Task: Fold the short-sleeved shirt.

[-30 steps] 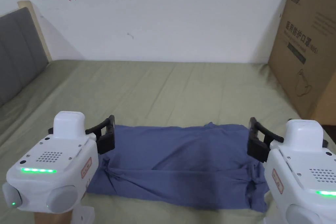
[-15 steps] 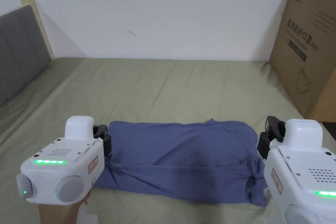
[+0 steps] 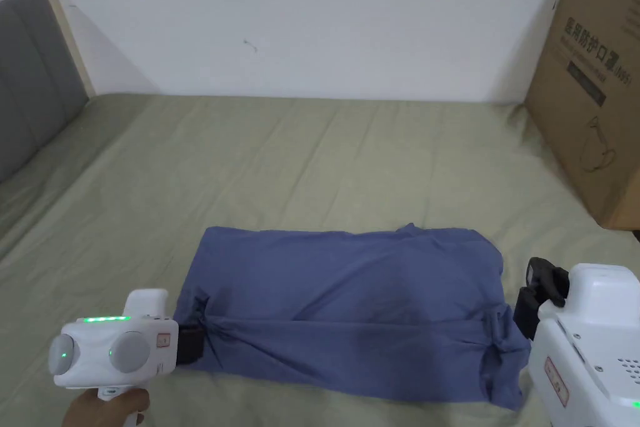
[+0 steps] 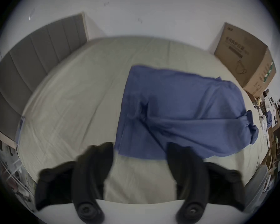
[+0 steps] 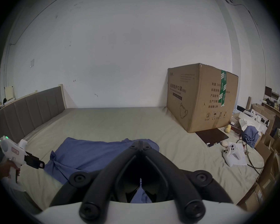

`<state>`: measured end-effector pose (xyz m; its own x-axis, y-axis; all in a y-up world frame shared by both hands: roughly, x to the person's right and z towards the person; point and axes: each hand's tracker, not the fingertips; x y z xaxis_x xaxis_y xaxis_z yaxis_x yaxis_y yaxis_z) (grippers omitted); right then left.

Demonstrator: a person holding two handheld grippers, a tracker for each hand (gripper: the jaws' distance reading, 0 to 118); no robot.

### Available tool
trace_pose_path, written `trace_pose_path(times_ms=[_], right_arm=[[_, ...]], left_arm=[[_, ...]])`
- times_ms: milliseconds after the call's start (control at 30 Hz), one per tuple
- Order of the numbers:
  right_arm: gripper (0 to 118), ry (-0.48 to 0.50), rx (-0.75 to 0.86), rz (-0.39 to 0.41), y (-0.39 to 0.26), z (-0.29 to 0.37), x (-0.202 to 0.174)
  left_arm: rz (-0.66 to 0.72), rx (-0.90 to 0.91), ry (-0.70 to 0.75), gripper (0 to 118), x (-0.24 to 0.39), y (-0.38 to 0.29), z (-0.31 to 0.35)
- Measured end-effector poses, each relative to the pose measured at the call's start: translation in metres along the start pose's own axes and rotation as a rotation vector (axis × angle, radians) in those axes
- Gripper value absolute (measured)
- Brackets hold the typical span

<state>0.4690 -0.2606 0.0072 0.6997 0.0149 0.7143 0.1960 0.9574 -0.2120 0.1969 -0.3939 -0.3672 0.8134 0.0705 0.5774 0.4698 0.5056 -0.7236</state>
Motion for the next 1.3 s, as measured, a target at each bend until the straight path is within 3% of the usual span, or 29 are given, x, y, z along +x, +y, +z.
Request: trace_pose_path(times_ms=[33,200,233,267,300,400,533,567,667,767,800,900,933,967,1000,1033,1200,1300], right_arm=[[0,-0.002,-0.011,-0.003,-0.002,-0.005,0.001],[0,-0.014,-0.063,-0.002,-0.015,-0.024,0.007],[0,-0.017,-0.073,-0.001,-0.019,-0.026,0.008],[0,-0.02,-0.083,-0.001,-0.021,-0.029,0.009],[0,-0.023,-0.093,-0.002,-0.024,-0.031,0.011],[0,-0.028,-0.142,-0.014,-0.034,-0.04,0.016],[7,-0.018,-0.28,-0.064,-0.06,-0.059,0.03],[12,-0.025,-0.316,-0.075,-0.069,-0.064,0.033],[63,-0.062,-0.456,-0.088,-0.104,-0.084,0.043],[90,-0.095,-0.558,-0.048,-0.138,-0.101,0.045],[91,-0.095,-0.604,-0.06,-0.147,-0.106,0.046],[90,-0.067,-0.657,-0.116,-0.163,-0.116,0.047],[85,-0.053,-0.662,-0.116,-0.166,-0.119,0.046],[66,-0.042,-0.659,-0.122,-0.167,-0.121,0.046],[34,-0.033,-0.663,-0.124,-0.167,-0.122,0.045],[20,-0.03,-0.664,-0.121,-0.166,-0.121,0.044],[13,0.001,-0.604,-0.115,-0.145,-0.1,0.048],[13,0.014,-0.556,-0.129,-0.13,-0.081,0.057]], left_arm=[[0.012,-0.027,0.004,84,-0.001,0.0,-0.01],[0.038,-0.077,0.064,82,-0.011,-0.002,-0.045],[0.054,-0.079,0.076,77,-0.013,-0.004,-0.048],[0.068,-0.077,0.064,63,-0.013,-0.004,-0.051],[0.074,-0.076,0.044,38,-0.013,-0.005,-0.052],[0.088,-0.052,0.023,7,-0.01,-0.009,-0.051],[0.11,-0.027,-0.011,5,-0.013,-0.009,-0.048],[0.11,-0.004,-0.023,5,-0.013,-0.009,-0.046],[0.113,0.027,-0.044,5,-0.014,-0.007,-0.029],[0.11,0.045,-0.056,5,-0.015,-0.003,-0.02],[0.109,0.049,-0.057,5,-0.015,-0.003,-0.019],[0.105,0.05,-0.058,5,-0.014,-0.001,-0.018],[0.107,0.044,-0.058,5,-0.015,-0.001,-0.018],[0.107,0.042,-0.058,5,-0.015,-0.002,-0.017],[0.108,0.04,-0.059,5,-0.016,-0.002,-0.019],[0.112,0.039,-0.059,5,-0.017,-0.002,-0.019],[0.147,0.045,-0.064,5,-0.025,-0.004,-0.01],[0.246,0.065,-0.102,5,-0.038,-0.007,-0.003]])
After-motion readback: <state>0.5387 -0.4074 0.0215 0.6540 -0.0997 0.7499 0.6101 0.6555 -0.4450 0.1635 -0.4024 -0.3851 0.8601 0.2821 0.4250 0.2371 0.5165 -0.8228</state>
